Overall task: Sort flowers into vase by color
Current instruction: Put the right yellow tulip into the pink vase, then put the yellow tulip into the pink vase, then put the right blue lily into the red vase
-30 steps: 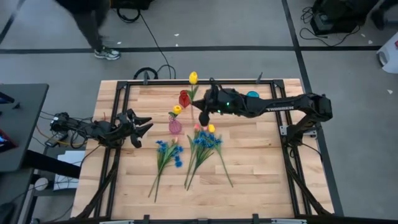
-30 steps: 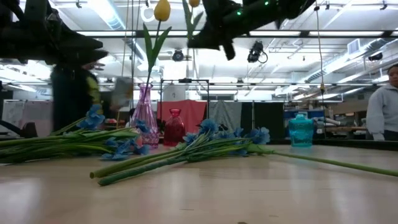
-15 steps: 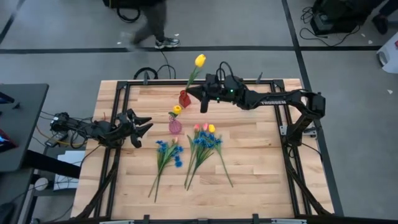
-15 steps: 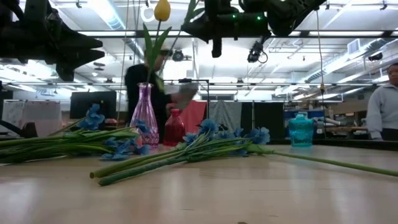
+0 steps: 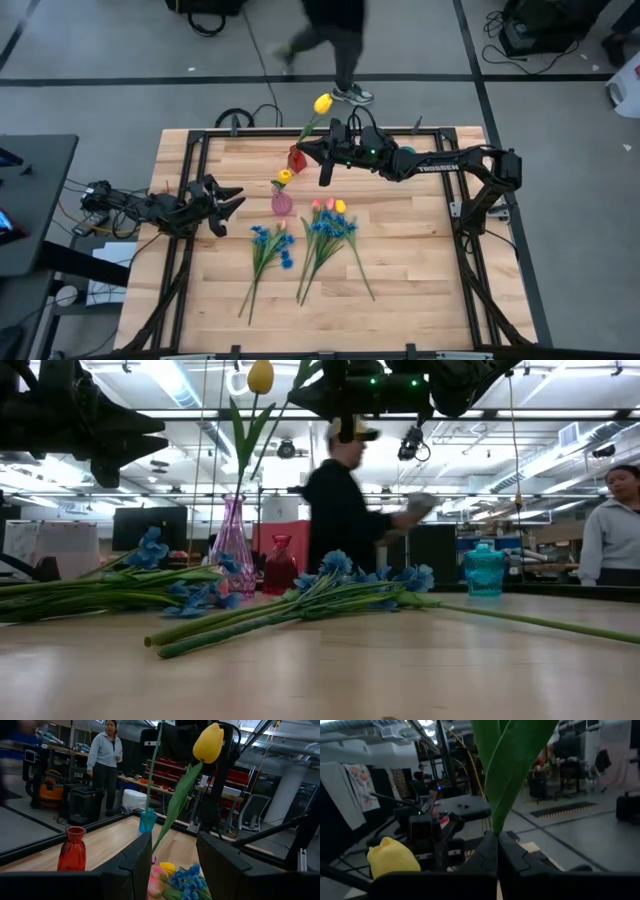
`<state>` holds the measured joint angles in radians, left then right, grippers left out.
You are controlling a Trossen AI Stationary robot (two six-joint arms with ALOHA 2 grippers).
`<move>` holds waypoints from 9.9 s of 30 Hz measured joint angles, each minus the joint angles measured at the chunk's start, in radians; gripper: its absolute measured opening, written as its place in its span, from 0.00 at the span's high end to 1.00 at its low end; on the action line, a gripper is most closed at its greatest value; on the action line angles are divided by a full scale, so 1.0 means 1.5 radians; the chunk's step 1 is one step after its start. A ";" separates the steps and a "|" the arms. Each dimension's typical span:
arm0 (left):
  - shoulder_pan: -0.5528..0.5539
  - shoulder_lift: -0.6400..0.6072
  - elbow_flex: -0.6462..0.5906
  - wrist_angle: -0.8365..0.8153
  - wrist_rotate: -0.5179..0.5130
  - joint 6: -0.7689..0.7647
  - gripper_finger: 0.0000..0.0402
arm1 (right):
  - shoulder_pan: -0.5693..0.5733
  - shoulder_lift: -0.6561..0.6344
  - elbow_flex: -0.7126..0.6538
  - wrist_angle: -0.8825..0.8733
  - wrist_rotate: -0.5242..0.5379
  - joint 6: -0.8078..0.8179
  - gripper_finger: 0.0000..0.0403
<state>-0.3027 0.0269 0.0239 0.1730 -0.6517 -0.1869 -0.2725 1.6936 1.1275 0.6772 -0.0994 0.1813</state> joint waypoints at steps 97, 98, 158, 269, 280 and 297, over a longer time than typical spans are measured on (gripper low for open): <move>0.001 0.000 0.036 -0.039 -0.005 0.034 0.59 | 0.084 -0.010 0.145 -0.690 -0.015 -0.073 0.31; 0.001 0.000 0.039 -0.047 -0.002 0.034 0.59 | 0.086 -0.010 0.145 -0.704 -0.015 -0.060 0.31; 0.001 0.008 0.024 0.025 -0.056 0.194 0.59 | 0.335 0.241 0.179 -1.088 0.106 0.611 0.88; 0.001 0.013 0.024 -0.010 -0.021 0.082 0.59 | -0.029 0.150 0.179 -0.334 -0.207 -0.092 0.65; 0.001 0.013 0.024 -0.029 -0.020 0.069 0.59 | 0.010 0.099 0.179 -0.678 -0.035 -0.020 0.63; 0.001 0.013 0.024 0.003 -0.023 0.102 0.59 | 0.320 0.114 0.179 -0.858 0.223 0.575 0.64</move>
<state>-0.3012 0.0460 0.0597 0.1771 -0.6865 -0.0341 0.2073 1.8639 1.3954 -0.6100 0.2352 1.0444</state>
